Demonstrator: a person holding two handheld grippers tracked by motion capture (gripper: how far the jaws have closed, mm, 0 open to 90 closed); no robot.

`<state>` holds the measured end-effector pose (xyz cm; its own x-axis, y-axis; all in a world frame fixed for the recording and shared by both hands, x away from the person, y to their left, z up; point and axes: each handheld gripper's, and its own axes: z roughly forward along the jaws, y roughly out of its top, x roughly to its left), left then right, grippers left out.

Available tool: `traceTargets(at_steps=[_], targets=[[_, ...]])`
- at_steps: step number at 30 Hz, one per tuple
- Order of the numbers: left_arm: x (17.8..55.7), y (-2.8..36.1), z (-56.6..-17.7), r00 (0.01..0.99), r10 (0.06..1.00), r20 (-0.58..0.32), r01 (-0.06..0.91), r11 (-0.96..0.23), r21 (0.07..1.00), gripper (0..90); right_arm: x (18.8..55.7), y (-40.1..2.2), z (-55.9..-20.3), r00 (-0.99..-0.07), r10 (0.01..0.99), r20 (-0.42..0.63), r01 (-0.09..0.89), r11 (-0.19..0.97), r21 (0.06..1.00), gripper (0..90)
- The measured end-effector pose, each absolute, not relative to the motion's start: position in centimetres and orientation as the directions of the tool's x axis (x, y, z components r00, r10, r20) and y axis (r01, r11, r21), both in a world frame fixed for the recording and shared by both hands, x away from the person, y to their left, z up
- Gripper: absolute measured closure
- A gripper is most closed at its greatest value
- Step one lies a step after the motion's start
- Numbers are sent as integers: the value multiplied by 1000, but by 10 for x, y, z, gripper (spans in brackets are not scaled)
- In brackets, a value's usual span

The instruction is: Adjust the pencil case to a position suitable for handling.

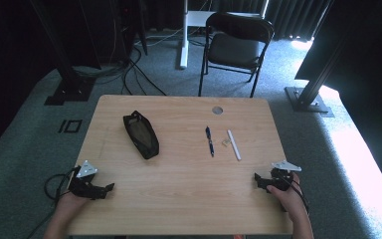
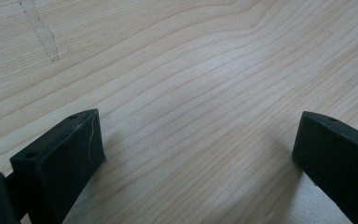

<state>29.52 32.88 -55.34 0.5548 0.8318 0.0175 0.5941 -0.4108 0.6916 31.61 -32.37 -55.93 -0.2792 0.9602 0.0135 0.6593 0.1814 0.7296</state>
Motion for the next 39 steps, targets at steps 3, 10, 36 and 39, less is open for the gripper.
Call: traceTargets(at_steps=[3, 10, 36, 39], targets=[[295, 329, -553, 555, 832, 18, 594, -411, 692, 21, 316, -323, -559, -284, 959, 13, 658, 186, 730, 108], [296, 329, -553, 559, 829, 18, 593, -414, 691, 21, 317, -323, -559, -283, 959, 11, 658, 186, 730, 108], [296, 328, -553, 560, 828, 20, 591, -417, 691, 21, 331, -279, -522, -363, 932, 13, 591, 220, 776, 110], [296, 328, -553, 560, 828, 20, 591, -417, 690, 21, 336, -268, -518, -381, 924, 16, 578, 225, 784, 110]])
